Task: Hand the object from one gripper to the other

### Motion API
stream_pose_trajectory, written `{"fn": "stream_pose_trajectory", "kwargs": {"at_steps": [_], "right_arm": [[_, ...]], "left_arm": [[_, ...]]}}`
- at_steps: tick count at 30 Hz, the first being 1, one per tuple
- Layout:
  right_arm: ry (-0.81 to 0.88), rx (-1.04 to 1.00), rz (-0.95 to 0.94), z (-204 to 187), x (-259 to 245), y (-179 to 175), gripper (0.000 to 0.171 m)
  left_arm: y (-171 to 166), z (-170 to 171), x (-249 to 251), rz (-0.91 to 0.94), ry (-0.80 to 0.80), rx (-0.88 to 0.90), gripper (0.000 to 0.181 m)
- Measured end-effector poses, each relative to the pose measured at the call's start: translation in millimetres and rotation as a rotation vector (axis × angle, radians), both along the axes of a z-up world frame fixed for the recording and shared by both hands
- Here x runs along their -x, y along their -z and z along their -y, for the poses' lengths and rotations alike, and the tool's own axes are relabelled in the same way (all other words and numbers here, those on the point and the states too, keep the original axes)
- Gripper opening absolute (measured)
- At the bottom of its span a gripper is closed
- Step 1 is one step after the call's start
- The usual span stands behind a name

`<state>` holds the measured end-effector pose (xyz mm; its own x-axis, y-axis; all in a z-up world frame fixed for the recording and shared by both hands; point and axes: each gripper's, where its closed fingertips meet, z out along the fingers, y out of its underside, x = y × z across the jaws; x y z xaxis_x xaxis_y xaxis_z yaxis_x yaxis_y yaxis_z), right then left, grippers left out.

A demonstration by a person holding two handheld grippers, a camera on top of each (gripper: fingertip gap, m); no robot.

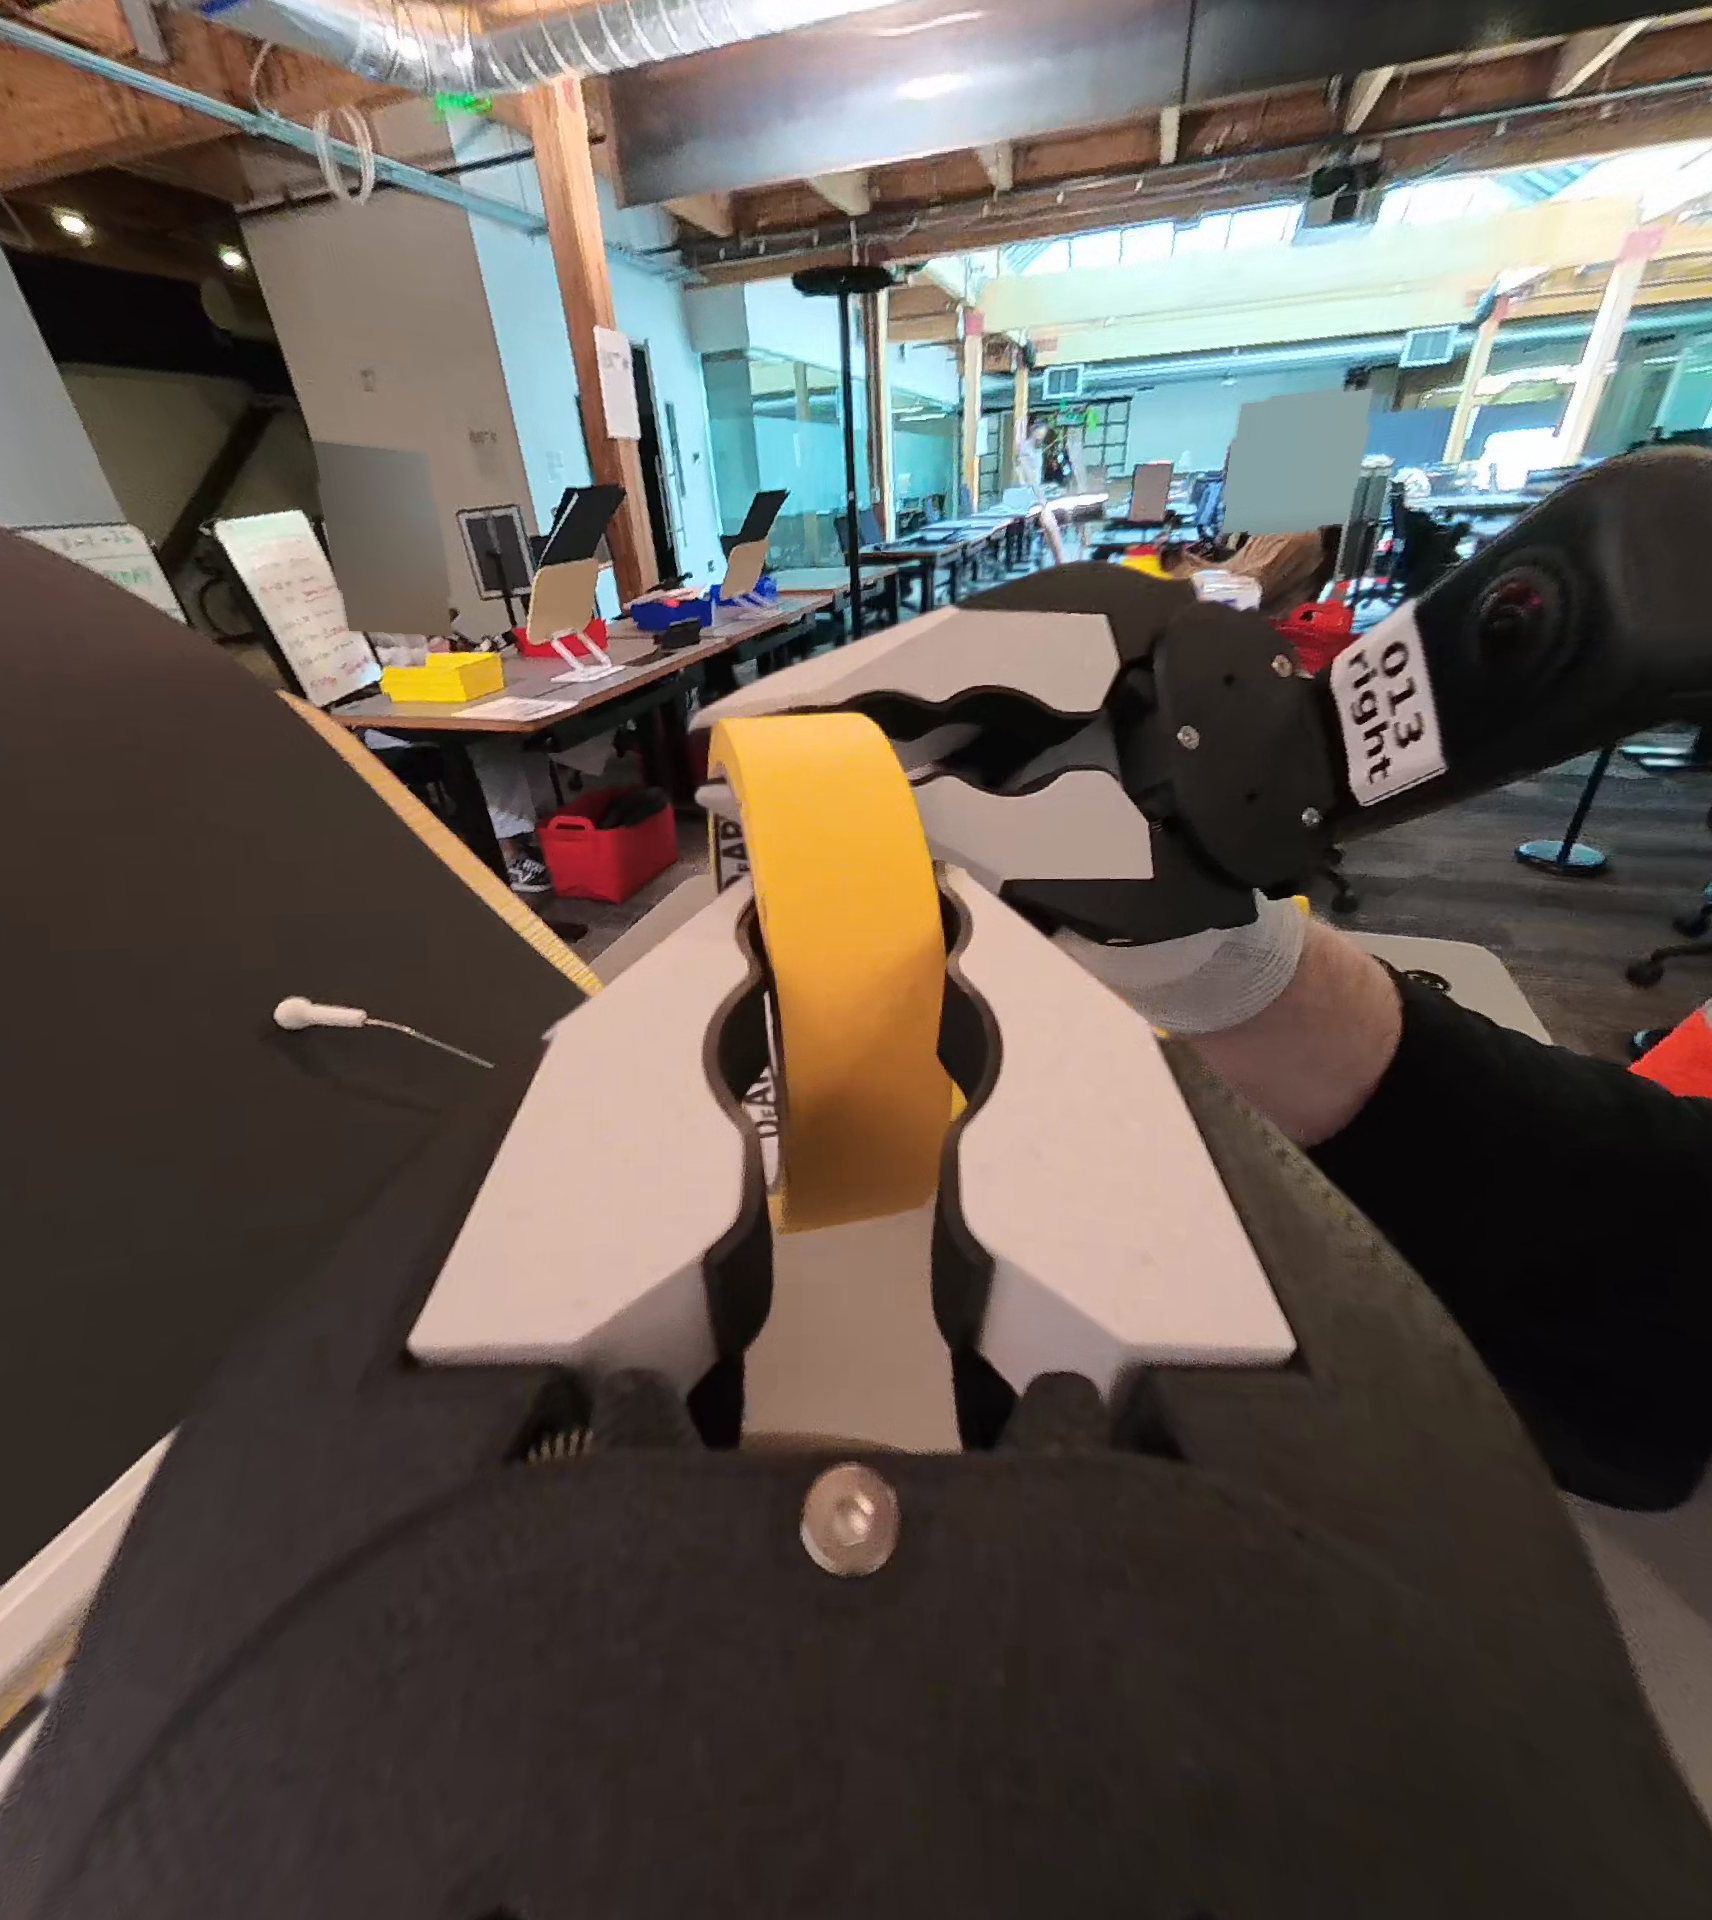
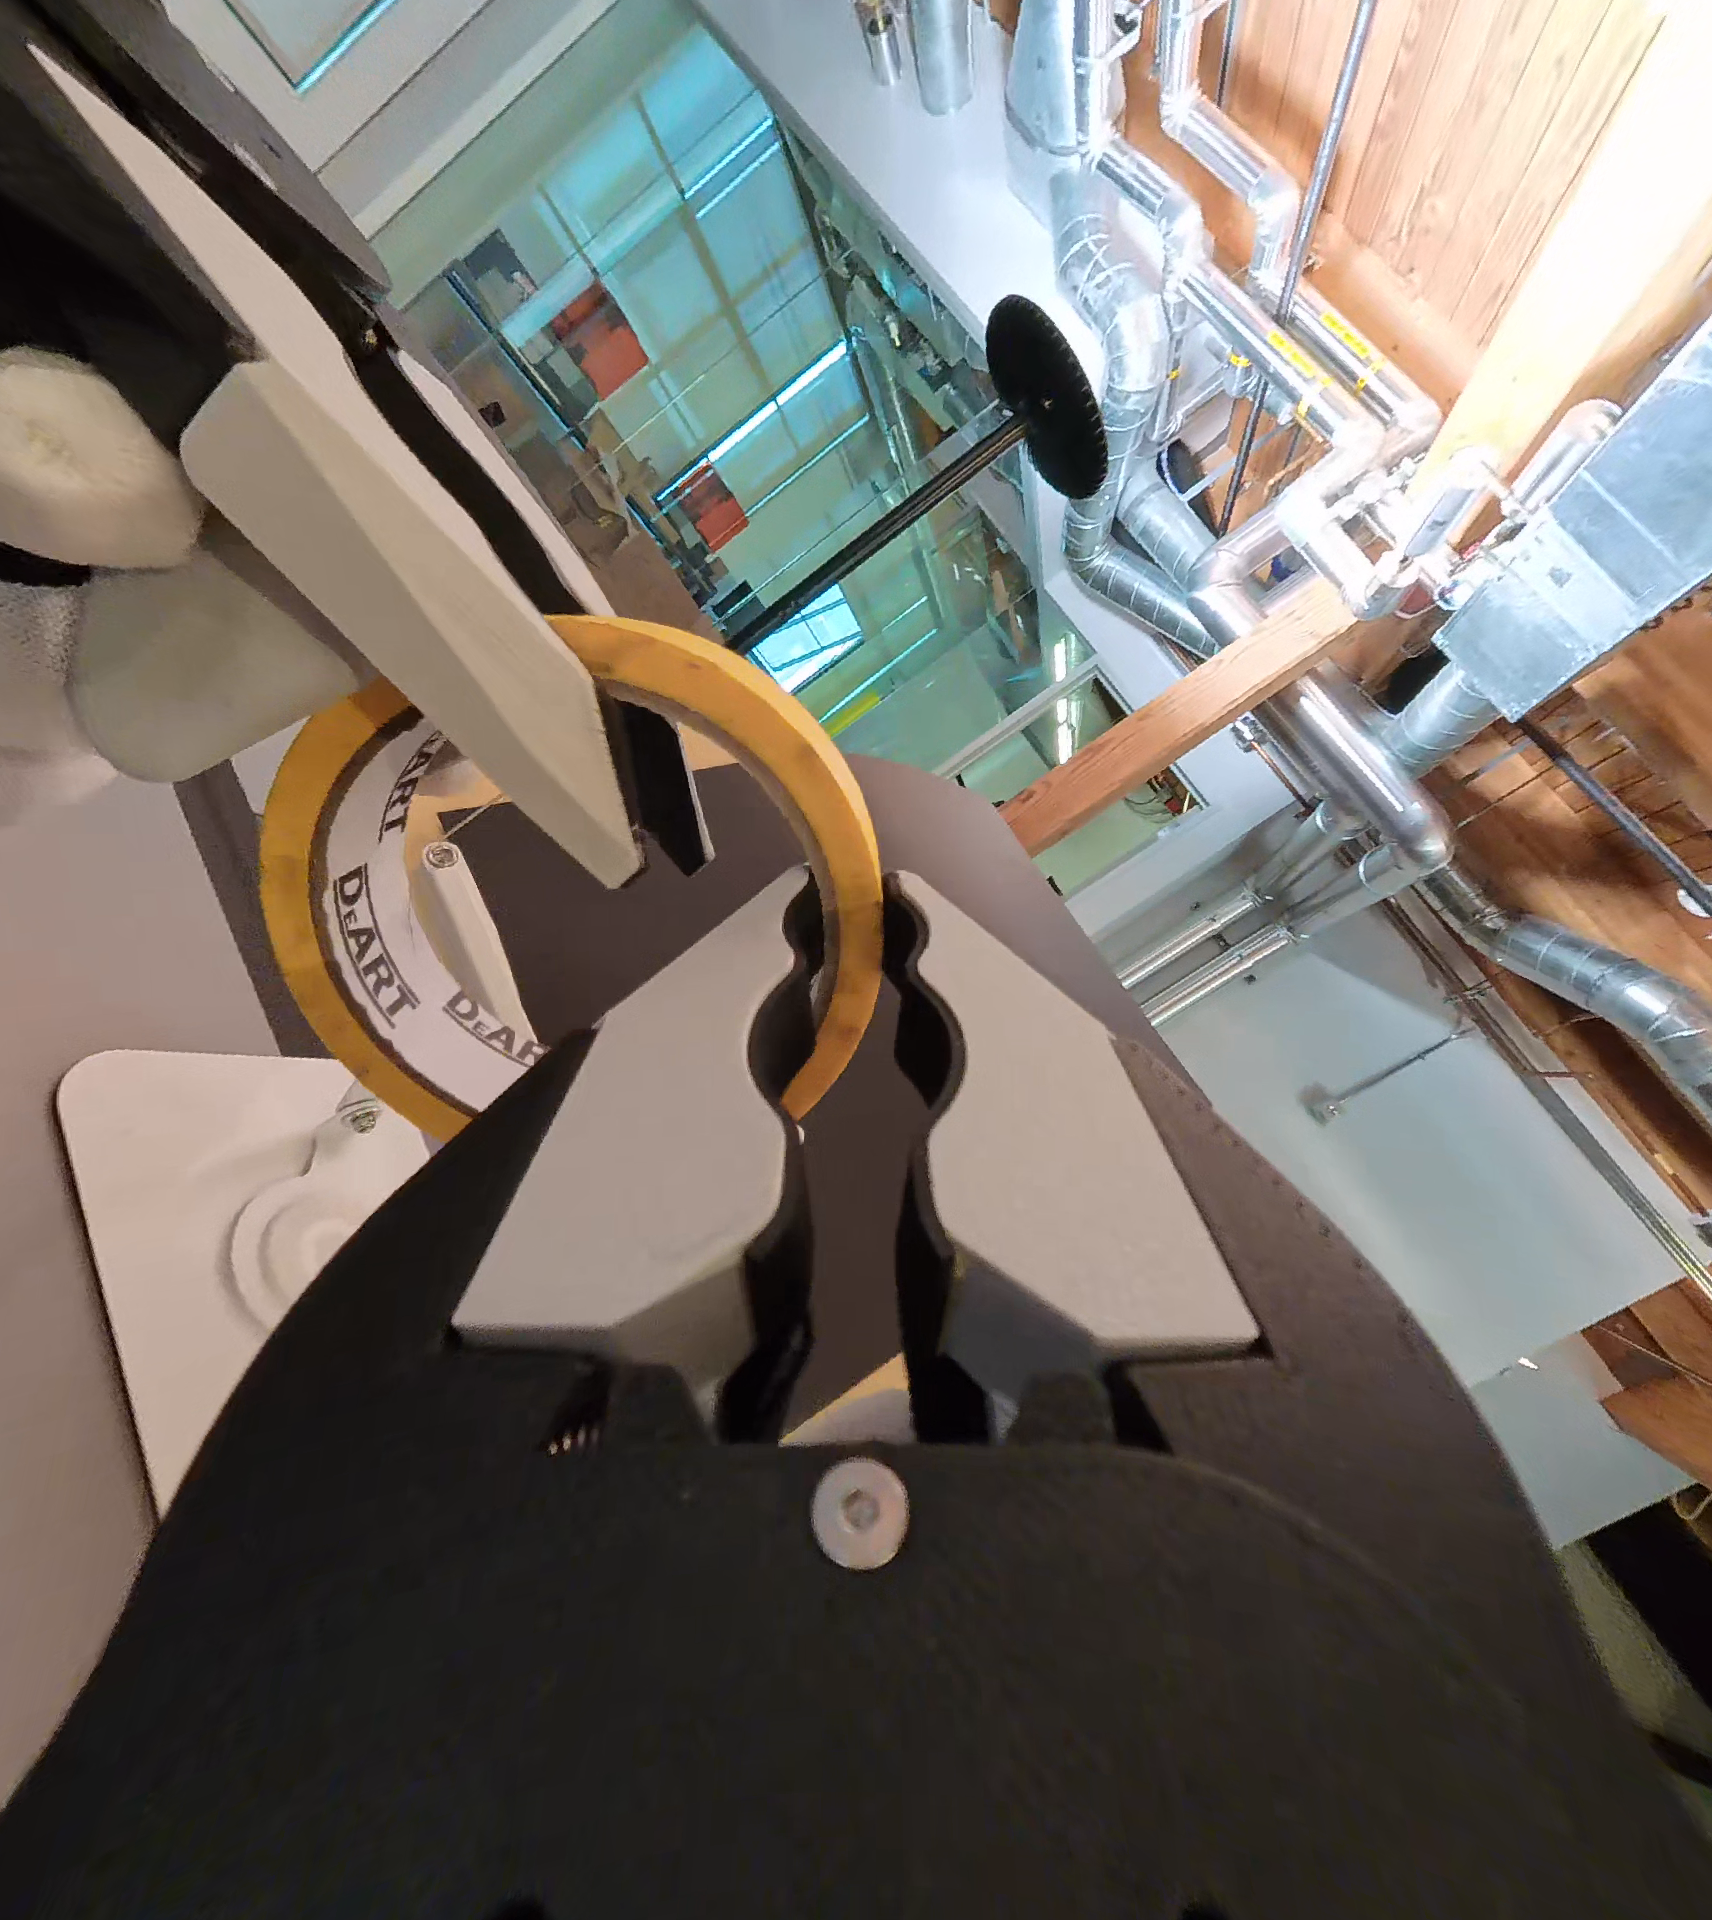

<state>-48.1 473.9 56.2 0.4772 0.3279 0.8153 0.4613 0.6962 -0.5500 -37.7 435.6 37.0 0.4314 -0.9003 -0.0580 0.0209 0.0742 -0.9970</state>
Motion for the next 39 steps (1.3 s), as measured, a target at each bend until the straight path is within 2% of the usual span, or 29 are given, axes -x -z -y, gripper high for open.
{"fn": "stream_pose_trajectory", "kwargs": {"at_steps": [1, 5, 10, 13, 18, 28, 33, 36, 37, 39], "right_arm": [[0.007, -0.001, -0.009, -0.6, -1.2, -1.4, 0.008], [0.044, -0.012, -0.072, -6.4, -13.3, -11.3, 0.007], [0.062, -0.019, -0.216, -9.8, -34.4, -30.4, 0.007], [0.034, -0.012, -0.295, -7.7, -40.4, -37.7, 0.007], [0.004, 0.009, -0.335, -7.9, -40.0, -37.9, 0.007], [-0.017, 0.031, -0.352, -9.1, -38.0, -37.2, 0.008], [-0.07, 0.098, -0.2, -5.7, -28.6, -24.5, 0.03], [-0.073, 0.068, -0.077, 3.7, -28.4, -21.4, 0.06], [-0.055, 0.036, -0.037, 7.0, -29.4, -21.7, 0.065], [-0.022, -0.011, 0.086, 14.6, -27.4, -14.8, 0.064]], "left_arm": [[-0.2, 1.3, -0.7, 0.0, 0.007, -0.009, 0.028], [0.7, -0.1, 0.3, -0.039, -0.028, -0.052, 0.052], [0.9, 0.8, 0.4, -0.08, -0.059, -0.122, 0.057], [3.5, -2.1, -3.2, -0.103, -0.093, -0.169, 0.054], [1.5, -7.7, -2.1, -0.101, -0.16, -0.214, 0.027], [-3.6, -8.8, 1.1, -0.096, -0.209, -0.273, 0.026], [-3.7, -9.9, 8.5, -0.181, -0.267, -0.344, 0.026], [-1.9, -12.9, 16.8, -0.255, -0.308, -0.371, 0.026], [-0.6, -14.5, 19.9, -0.288, -0.327, -0.382, 0.026], [5.0, -14.4, 23.3, -0.379, -0.345, -0.411, 0.026]]}}
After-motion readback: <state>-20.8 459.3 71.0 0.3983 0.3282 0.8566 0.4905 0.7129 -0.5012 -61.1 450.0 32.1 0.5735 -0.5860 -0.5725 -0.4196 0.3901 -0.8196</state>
